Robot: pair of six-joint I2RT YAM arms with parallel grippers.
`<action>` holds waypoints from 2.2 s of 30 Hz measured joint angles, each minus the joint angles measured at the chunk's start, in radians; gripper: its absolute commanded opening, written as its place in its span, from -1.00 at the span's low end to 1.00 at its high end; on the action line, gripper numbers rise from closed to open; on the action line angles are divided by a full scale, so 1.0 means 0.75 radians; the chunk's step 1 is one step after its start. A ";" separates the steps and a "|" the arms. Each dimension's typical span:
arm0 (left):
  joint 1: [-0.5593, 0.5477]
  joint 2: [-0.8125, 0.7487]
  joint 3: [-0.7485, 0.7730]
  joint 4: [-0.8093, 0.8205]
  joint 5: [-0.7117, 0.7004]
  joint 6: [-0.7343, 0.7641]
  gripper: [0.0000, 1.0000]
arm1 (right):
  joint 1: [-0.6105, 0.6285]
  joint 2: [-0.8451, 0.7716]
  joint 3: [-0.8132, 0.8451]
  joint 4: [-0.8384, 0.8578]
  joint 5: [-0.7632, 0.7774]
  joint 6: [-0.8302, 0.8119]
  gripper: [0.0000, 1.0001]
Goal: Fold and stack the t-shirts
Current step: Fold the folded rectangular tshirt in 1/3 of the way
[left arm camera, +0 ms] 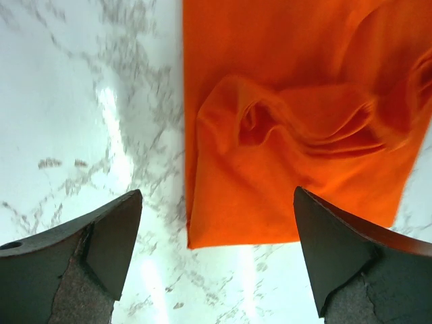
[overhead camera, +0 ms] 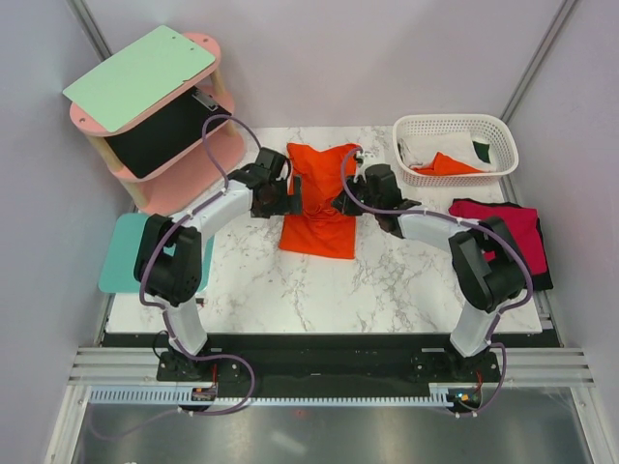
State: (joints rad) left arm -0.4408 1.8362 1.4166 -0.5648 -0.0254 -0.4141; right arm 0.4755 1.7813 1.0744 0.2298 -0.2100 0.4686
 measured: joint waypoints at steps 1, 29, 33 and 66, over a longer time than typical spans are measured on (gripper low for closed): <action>0.000 -0.012 -0.043 0.004 -0.001 0.000 0.99 | 0.012 0.001 -0.011 -0.009 -0.036 0.000 -1.00; 0.001 -0.025 -0.199 0.028 -0.038 -0.001 0.99 | 0.125 0.399 0.292 -0.027 -0.165 0.011 -1.00; 0.000 -0.025 -0.208 0.029 -0.037 -0.001 0.99 | 0.124 0.481 0.467 -0.050 -0.091 -0.007 -1.00; 0.002 -0.026 -0.359 0.185 0.002 -0.010 0.74 | -0.131 -0.142 -0.171 -0.308 -0.074 0.158 -0.23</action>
State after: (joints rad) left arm -0.4397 1.8168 1.1477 -0.4263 -0.0242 -0.4213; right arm 0.3771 1.6745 0.9463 -0.0013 -0.2657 0.5869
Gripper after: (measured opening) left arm 0.886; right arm 0.334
